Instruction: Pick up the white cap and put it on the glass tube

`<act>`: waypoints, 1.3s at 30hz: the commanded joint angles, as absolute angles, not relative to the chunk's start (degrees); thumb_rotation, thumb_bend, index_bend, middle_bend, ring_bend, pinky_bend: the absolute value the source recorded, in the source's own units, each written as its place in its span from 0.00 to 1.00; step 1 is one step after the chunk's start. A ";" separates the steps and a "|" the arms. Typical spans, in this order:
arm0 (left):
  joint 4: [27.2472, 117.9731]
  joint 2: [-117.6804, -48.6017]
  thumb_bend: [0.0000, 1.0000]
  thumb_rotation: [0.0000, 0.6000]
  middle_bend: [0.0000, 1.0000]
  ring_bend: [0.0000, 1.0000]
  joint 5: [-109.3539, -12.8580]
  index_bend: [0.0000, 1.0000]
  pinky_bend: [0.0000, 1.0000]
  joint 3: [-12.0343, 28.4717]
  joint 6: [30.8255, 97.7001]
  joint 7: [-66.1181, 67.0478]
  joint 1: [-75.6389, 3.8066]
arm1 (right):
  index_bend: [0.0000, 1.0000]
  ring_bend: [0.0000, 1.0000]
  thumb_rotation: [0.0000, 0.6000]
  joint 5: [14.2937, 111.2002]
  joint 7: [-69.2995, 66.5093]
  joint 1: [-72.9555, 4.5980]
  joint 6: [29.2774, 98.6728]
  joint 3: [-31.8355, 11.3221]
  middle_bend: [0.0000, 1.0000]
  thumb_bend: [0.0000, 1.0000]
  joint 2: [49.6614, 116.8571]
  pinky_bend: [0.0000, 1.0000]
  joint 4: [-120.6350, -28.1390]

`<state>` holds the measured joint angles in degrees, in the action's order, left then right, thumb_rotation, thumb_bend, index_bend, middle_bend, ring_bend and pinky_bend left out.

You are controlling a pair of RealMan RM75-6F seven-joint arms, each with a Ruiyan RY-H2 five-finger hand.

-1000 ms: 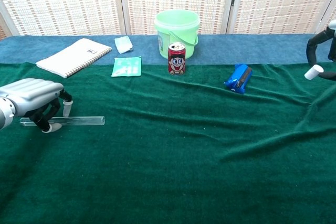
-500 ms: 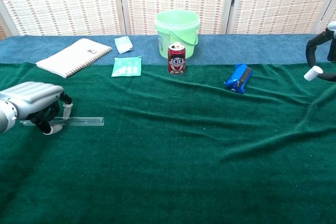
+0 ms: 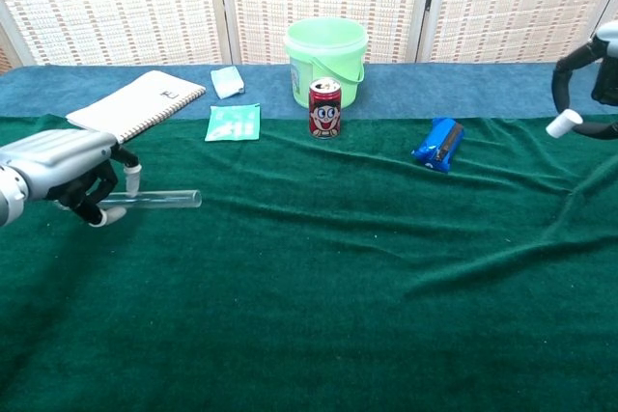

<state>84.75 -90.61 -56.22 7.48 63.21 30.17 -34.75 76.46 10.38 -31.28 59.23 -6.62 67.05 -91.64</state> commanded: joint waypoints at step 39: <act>108.27 -87.32 0.52 1.00 0.89 0.87 -59.29 0.74 0.84 10.88 57.26 6.90 -36.16 | 0.75 1.00 1.00 88.40 3.72 -43.38 54.50 -10.36 1.00 0.63 67.00 1.00 -111.39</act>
